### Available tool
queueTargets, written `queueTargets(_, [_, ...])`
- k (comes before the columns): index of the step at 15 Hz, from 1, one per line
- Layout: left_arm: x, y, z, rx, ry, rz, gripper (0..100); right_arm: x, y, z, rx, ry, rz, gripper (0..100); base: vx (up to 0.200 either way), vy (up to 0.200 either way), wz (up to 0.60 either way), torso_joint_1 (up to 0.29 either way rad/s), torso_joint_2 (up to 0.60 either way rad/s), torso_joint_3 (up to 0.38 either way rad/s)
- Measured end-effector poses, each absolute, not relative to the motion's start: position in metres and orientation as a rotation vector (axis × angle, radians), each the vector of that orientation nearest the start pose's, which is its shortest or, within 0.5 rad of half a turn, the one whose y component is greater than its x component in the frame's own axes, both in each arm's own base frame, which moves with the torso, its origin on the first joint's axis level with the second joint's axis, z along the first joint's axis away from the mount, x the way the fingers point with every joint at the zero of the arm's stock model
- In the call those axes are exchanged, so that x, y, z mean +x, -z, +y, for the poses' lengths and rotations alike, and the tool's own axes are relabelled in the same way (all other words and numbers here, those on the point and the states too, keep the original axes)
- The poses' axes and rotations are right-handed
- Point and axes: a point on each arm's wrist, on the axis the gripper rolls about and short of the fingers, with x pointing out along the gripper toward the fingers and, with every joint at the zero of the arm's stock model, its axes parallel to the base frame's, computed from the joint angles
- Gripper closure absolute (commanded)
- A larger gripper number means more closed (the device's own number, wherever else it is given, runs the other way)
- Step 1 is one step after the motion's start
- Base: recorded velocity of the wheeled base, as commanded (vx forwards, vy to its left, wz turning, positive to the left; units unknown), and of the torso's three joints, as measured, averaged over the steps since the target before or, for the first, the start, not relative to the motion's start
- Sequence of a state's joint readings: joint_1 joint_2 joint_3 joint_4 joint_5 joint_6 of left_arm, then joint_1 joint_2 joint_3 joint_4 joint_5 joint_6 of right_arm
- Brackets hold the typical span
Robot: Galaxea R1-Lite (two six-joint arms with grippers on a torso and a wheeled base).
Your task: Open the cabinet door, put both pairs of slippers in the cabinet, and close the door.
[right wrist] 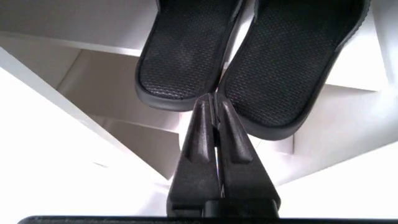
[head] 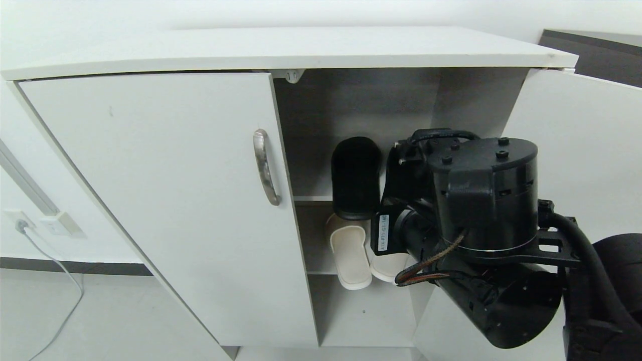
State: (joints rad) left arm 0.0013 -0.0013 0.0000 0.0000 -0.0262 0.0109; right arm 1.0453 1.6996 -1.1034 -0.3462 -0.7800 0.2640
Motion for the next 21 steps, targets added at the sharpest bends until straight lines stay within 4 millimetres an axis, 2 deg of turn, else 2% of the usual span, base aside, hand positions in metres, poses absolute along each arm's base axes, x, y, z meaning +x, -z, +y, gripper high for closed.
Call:
queueTargets(16, [-0.023, -0.075, -0.001, 0.009, 0.024, -0.001, 100, 0.173, -0.232, 0.267, 0.057, -0.240, 0.187, 100, -0.200, 0.000, 0.00, 0.003, 0.00, 0.001])
queueTargets(21, [-0.023, -0.075, -0.001, 0.009, 0.024, -0.001, 100, 0.177, -0.228, 0.264, 0.059, -0.225, 0.184, 100, 0.000, 0.000, 0.00, 0.000, 0.00, 0.000])
